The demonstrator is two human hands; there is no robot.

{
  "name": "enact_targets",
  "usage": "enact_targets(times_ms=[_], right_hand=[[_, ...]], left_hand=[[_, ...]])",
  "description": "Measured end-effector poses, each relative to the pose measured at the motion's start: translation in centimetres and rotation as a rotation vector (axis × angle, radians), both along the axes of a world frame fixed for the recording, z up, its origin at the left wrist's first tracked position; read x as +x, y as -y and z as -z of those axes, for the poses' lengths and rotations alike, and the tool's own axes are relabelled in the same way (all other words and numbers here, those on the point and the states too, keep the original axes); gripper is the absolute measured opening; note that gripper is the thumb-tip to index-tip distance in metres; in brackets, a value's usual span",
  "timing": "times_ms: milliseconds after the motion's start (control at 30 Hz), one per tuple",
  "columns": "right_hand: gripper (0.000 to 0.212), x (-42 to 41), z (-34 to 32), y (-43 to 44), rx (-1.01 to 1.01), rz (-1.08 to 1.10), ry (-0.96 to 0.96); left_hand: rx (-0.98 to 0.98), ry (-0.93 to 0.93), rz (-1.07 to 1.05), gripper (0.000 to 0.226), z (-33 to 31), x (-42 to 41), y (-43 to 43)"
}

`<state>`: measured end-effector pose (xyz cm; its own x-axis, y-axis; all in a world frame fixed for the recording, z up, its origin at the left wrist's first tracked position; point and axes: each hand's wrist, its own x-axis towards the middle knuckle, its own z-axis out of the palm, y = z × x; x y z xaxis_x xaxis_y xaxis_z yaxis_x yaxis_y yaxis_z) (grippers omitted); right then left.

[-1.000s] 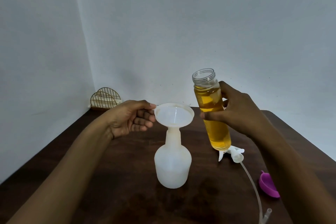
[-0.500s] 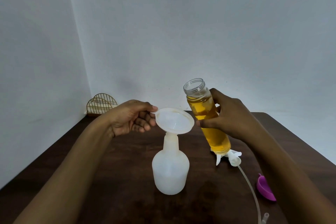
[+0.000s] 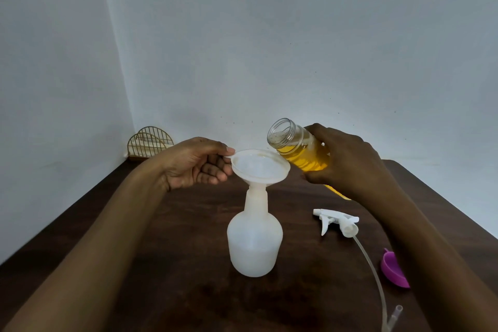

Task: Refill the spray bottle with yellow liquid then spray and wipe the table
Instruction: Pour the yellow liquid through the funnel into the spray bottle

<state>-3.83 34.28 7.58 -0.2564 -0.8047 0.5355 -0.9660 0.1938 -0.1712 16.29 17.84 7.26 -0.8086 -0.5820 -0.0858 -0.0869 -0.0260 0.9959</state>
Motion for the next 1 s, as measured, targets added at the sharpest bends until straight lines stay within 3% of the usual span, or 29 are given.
enact_targets(times_ms=[267, 400, 533, 1000], right_hand=[[0.064, -0.13, -0.02, -0.23, -0.008, 0.008, -0.076], [0.065, -0.01, -0.12, -0.28, -0.017, 0.008, -0.095], [0.067, 0.13, -0.25, -0.36, -0.014, 0.012, -0.111], [0.065, 0.16, -0.29, -0.39, -0.017, 0.013, -0.112]], left_hand=[[-0.004, -0.014, 0.048, 0.013, 0.21, 0.00, 0.38], [-0.011, -0.027, 0.101, 0.039, 0.34, 0.24, 0.77], [-0.021, -0.029, 0.089, 0.016, 0.36, 0.20, 0.82], [-0.016, -0.031, 0.111, 0.015, 0.35, 0.23, 0.75]])
